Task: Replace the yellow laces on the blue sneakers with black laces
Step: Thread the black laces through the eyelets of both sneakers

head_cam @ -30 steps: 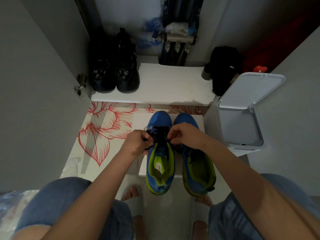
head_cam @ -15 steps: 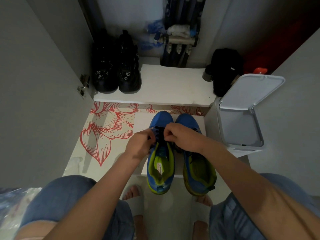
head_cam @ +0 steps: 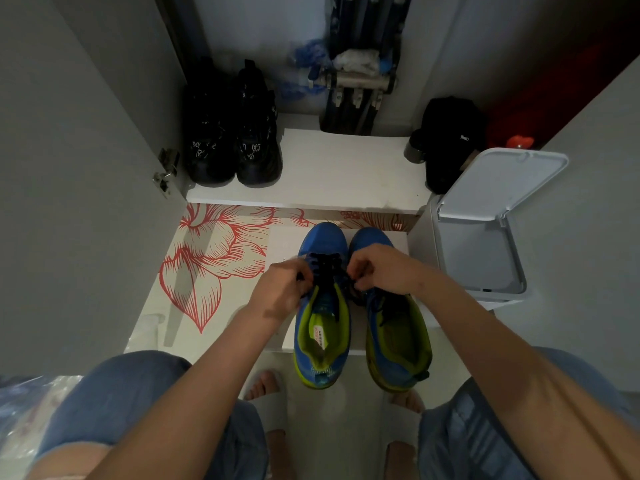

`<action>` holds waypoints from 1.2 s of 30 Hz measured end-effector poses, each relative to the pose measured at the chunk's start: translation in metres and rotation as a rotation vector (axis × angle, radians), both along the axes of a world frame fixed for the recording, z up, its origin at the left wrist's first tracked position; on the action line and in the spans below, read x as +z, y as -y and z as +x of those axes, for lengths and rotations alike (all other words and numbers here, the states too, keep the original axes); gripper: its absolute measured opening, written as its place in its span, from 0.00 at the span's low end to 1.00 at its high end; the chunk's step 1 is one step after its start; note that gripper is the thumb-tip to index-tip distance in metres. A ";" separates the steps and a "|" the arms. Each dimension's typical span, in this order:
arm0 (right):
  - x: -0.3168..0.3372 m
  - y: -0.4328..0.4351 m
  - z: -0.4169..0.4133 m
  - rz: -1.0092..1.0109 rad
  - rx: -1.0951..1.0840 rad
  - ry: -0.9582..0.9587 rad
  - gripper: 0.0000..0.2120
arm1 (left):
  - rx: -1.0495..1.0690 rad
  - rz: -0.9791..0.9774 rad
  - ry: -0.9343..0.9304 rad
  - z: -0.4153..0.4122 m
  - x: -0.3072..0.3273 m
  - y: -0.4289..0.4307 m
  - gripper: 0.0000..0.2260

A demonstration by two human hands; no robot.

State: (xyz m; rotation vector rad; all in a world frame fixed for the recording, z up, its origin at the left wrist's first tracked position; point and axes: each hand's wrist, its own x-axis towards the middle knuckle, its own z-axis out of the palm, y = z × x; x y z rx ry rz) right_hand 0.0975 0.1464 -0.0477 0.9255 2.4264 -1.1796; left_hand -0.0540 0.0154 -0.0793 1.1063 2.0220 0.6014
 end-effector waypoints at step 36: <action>-0.014 0.008 -0.005 0.008 0.012 -0.083 0.07 | 0.000 0.007 0.021 0.004 0.007 0.001 0.10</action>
